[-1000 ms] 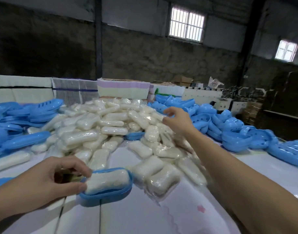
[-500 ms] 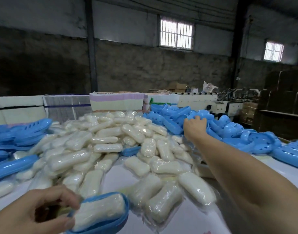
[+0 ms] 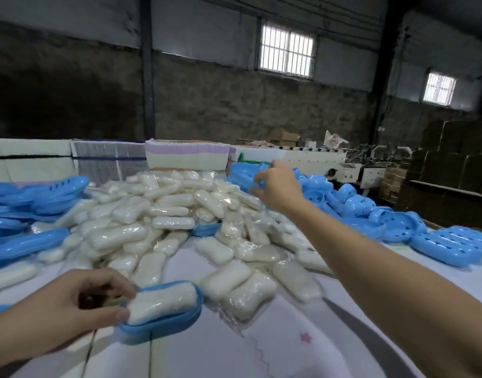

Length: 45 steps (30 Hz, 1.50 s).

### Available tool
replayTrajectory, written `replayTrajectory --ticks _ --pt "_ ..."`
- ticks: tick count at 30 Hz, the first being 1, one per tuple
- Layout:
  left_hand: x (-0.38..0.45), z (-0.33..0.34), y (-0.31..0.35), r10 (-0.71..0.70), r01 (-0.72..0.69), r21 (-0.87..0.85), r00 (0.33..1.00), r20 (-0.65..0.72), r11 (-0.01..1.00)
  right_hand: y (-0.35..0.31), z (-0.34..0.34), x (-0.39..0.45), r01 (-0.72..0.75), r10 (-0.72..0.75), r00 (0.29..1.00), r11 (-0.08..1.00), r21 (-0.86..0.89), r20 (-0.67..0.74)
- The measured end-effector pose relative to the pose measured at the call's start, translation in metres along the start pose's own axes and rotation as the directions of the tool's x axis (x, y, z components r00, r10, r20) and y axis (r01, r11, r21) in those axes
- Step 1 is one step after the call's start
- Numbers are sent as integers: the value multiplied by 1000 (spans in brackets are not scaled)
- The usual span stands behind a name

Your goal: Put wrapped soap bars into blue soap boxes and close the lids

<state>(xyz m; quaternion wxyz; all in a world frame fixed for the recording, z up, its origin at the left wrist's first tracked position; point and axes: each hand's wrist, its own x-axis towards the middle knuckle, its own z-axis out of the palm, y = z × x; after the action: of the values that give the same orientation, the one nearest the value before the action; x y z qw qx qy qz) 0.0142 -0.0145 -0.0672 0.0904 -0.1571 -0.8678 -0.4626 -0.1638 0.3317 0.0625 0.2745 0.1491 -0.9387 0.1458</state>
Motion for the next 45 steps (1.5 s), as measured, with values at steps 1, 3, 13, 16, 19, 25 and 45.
replayTrajectory --ticks 1,3,13,16,19,25,45 --pt "-1 0 7 -8 8 2 1000 6 1000 -16 1 -9 24 -24 1000 994 105 2" --pt "-4 0 18 -30 30 5 999 21 1000 -50 1 -29 52 -63 998 904 425 12" --pt "-11 8 43 -99 100 -35 995 26 994 -101 17 -95 -704 -340 701 -191 684 627" --pt "-10 10 42 -115 113 -87 993 -13 990 -103 32 -107 -709 -346 657 21 705 670" --pt "-12 9 45 -119 117 -74 993 -19 990 -109 38 -110 -463 -156 829 351 814 538" --pt "-13 7 54 -109 106 62 993 42 992 -104 39 -117 87 -280 933 786 611 227" --pt "-17 0 61 -125 98 177 982 144 979 -103 27 -123 389 -705 564 686 614 431"
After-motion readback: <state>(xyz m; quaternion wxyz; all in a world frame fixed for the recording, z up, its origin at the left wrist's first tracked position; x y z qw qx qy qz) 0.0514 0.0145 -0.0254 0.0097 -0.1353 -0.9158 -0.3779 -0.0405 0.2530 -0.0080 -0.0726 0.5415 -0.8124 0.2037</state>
